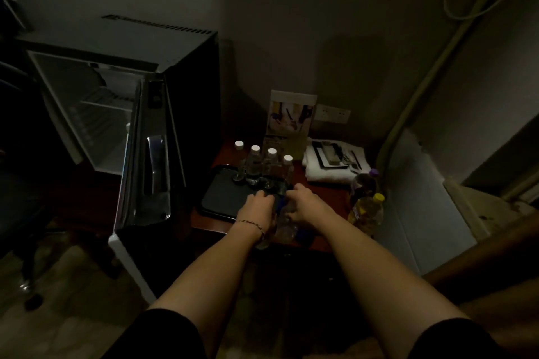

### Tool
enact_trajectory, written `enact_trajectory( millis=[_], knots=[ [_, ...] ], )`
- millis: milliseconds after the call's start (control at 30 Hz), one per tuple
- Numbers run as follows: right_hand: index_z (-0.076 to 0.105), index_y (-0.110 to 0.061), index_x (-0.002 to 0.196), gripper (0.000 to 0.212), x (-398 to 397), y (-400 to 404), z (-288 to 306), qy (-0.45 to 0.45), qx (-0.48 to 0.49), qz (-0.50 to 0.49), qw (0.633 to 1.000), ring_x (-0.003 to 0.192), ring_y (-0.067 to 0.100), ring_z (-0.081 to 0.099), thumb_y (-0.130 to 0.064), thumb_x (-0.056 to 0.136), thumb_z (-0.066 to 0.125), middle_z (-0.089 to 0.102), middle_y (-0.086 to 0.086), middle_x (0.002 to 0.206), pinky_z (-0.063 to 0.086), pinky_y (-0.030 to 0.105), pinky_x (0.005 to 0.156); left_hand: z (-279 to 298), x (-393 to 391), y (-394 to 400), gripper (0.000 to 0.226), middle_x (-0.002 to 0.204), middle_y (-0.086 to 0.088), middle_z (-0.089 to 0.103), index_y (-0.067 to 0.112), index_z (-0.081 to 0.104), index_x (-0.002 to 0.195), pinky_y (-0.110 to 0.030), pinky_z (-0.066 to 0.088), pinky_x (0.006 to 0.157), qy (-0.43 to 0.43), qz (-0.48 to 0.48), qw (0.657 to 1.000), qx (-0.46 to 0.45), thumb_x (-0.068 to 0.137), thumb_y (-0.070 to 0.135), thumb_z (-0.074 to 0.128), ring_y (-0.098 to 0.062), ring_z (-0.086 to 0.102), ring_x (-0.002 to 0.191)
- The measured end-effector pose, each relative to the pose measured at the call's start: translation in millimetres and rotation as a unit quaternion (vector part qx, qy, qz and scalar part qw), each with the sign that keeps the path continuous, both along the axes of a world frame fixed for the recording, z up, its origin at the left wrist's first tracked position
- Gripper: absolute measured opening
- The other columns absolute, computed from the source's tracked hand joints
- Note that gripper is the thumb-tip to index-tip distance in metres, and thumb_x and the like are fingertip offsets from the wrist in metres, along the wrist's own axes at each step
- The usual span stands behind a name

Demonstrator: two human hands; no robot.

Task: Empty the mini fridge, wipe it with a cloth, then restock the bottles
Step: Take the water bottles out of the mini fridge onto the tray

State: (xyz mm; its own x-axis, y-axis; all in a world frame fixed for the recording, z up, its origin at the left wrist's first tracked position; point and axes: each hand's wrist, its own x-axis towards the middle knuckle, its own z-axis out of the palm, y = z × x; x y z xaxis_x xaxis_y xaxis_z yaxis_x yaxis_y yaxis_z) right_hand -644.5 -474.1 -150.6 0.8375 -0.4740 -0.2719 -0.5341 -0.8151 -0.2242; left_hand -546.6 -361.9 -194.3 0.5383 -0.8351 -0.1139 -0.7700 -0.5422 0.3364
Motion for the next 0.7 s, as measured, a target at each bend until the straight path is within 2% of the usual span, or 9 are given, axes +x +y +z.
enact_trajectory(
  millis=[233,367,467,700],
  knots=[
    [0.057,-0.018,0.122,0.033,68.6,-70.6,-22.9,-0.008,0.008,0.034,0.999,0.108,0.032,0.057,-0.026,0.09,0.066,0.044,0.006,0.126,0.051,0.048,0.092,-17.5,61.2,-64.5,0.037,0.133,-0.009,0.044,0.016,0.05,0.129,-0.049,0.046,0.098,-0.004,0.042,0.999,0.012,0.093,0.014,0.054,-0.033,0.041,0.12],
    [0.059,-0.022,0.119,0.031,103.4,-112.4,-36.7,0.0,0.019,0.054,0.998,0.111,0.032,0.055,-0.028,0.089,0.066,0.044,0.004,0.13,0.051,0.049,0.091,-24.6,90.5,-100.4,0.029,0.123,-0.008,0.05,0.016,0.056,0.119,-0.046,0.047,0.095,-0.005,0.076,0.997,0.0,0.091,0.012,0.055,-0.032,0.047,0.112],
    [0.057,-0.024,0.125,0.036,124.5,-134.4,-48.5,0.015,0.025,0.074,0.997,0.114,0.033,0.054,-0.028,0.09,0.064,0.043,0.004,0.135,0.05,0.046,0.092,-33.3,108.7,-123.4,0.025,0.119,-0.009,0.054,0.014,0.059,0.115,-0.044,0.047,0.094,0.001,0.088,0.996,-0.012,0.09,0.013,0.055,-0.033,0.052,0.109],
    [0.057,-0.021,0.128,0.037,153.1,-159.5,-71.2,0.034,0.061,0.087,0.994,0.112,0.033,0.055,-0.022,0.091,0.062,0.044,0.005,0.133,0.051,0.046,0.091,-51.0,138.3,-158.0,0.029,0.122,-0.009,0.056,0.015,0.06,0.12,-0.043,0.046,0.098,0.025,0.08,0.996,0.012,0.091,0.012,0.055,-0.031,0.053,0.11]
  ],
)
